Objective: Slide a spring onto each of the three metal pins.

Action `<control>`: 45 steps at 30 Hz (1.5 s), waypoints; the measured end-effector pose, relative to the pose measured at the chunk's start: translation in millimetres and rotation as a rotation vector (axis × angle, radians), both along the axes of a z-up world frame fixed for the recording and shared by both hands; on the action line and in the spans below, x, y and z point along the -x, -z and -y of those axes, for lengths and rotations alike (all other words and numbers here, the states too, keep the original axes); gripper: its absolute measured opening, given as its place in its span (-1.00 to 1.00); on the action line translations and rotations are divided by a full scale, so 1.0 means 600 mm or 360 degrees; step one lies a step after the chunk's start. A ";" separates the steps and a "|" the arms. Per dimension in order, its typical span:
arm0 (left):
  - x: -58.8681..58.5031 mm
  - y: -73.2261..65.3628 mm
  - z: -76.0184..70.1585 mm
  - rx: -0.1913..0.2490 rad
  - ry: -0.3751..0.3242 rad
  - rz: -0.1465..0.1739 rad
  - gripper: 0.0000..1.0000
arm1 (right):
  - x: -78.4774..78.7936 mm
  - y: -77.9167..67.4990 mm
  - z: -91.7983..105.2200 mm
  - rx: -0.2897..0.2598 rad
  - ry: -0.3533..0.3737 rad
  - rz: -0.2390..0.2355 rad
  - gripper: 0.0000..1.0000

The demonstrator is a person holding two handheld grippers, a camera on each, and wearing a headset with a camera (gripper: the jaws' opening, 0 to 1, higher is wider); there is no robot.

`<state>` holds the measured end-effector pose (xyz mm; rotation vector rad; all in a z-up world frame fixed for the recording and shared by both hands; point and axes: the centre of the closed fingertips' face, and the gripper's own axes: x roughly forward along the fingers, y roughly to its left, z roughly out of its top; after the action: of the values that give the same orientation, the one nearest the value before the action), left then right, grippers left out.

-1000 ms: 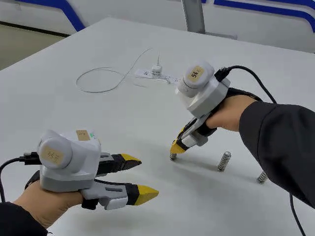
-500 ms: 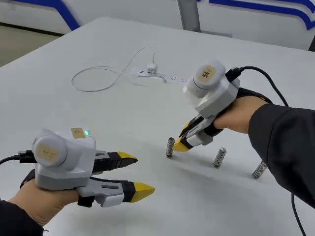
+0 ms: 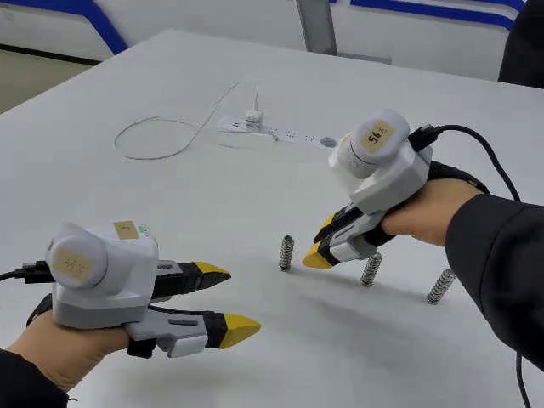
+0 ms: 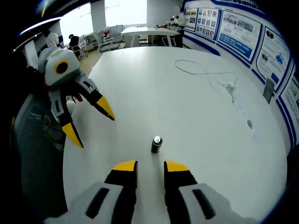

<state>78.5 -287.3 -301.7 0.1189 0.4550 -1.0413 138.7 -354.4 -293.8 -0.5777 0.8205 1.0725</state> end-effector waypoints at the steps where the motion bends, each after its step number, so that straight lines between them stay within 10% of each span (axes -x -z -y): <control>1: 0.001 0.000 0.000 0.0000 0.0002 -0.0002 -0.01 | 0.003 -0.001 0.001 -0.0009 0.0007 0.0003 -0.53; 45: 0.010 -0.003 0.006 -0.0014 0.0030 -0.0002 0.02 | 0.089 -0.009 0.125 -0.0305 0.0373 0.0107 -0.49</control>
<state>72.5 -290.9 -300.1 0.1304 0.4604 -1.0578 85.4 -429.2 -288.5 -0.3443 0.6987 0.8998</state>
